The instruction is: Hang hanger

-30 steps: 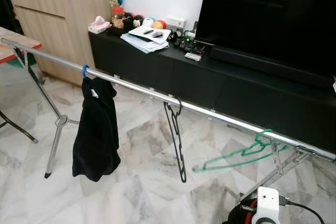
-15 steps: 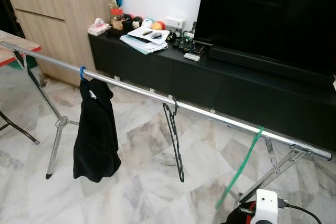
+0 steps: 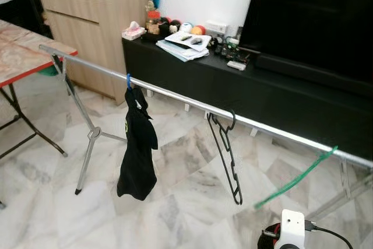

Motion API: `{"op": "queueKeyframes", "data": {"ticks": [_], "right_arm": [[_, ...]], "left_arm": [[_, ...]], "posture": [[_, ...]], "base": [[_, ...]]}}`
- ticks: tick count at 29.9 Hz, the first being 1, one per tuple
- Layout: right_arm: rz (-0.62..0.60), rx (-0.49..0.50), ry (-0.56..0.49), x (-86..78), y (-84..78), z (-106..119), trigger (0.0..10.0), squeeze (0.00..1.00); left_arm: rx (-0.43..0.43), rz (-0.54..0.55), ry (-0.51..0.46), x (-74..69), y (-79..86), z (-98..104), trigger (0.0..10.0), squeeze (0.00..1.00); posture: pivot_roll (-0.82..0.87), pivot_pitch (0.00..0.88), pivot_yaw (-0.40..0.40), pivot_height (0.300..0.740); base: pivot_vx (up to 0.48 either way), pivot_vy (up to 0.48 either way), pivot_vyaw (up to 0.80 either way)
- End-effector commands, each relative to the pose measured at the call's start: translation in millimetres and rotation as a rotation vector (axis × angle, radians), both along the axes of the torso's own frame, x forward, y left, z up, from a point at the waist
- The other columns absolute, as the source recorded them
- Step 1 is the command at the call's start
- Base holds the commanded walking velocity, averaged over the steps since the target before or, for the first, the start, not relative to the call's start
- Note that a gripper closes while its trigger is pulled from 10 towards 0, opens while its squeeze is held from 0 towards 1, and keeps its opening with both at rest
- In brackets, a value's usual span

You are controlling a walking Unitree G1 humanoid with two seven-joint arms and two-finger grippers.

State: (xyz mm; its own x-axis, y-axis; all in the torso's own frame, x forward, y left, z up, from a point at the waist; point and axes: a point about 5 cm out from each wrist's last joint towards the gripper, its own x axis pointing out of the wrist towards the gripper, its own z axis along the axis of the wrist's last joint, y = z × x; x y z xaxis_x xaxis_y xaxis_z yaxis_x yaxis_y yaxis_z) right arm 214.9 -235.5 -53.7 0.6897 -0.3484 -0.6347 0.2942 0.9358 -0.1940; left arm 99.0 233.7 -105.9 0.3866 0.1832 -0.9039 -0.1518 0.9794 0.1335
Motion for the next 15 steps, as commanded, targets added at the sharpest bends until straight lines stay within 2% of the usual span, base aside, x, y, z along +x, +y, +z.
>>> {"op": "queueKeyframes", "data": {"ticks": [1, 7, 15], "right_arm": [[0.018, 0.005, -0.022, 8.0, 5.9, 4, 10.0, 0.0], [0.015, 0.005, -0.014, 7.3, 5.7, 3, 10.0, 0.0], [0.017, 0.003, -0.01, 7.3, 5.8, 3, 10.0, 0.0]], "left_arm": [[0.028, -0.006, 0.018, -4.5, 10.2, 1, 10.0, 0.0], [0.038, 0.004, 0.025, -15.1, 25.4, 4, 10.0, 0.0], [0.035, 0.007, 0.034, -21.4, 25.9, 3, 10.0, 0.0]], "posture": [[0.09, 0.0, -0.058, 0.74], [0.09, 0.0, -0.059, 0.74], [0.09, 0.0, -0.059, 0.74]], "base": [[0.0, 0.458, 0.0], [0.0, 0.457, 0.0], [0.0, 0.455, 0.0]]}}
